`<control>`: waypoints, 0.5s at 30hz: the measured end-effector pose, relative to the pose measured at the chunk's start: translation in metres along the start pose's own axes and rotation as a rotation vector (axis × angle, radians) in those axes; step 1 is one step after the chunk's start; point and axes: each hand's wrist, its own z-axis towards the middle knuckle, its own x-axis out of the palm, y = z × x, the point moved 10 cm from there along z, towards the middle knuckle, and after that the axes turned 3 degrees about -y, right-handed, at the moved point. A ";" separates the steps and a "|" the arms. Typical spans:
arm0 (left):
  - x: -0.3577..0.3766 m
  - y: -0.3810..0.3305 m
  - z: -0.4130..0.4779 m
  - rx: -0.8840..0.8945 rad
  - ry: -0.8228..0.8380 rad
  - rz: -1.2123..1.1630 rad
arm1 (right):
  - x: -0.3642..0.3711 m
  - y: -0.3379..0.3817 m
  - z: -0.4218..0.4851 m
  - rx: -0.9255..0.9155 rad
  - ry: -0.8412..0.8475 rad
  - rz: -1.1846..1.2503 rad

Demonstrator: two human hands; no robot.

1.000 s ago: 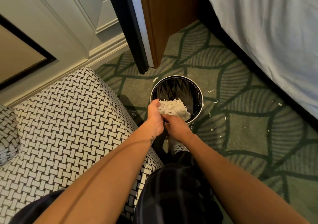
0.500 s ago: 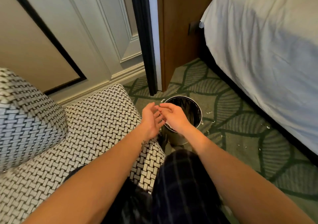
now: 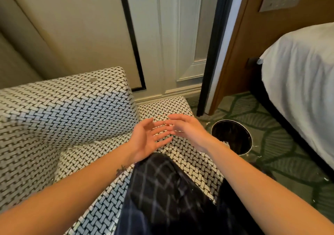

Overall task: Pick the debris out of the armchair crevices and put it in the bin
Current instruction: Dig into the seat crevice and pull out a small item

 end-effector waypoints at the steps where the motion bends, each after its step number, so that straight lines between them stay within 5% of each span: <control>1: -0.020 -0.007 -0.012 0.005 -0.009 -0.007 | 0.022 -0.001 0.002 0.004 0.039 -0.021; 15: -0.268 -0.062 -0.096 0.059 -0.447 -0.070 | 0.238 -0.031 0.037 0.041 0.289 -0.205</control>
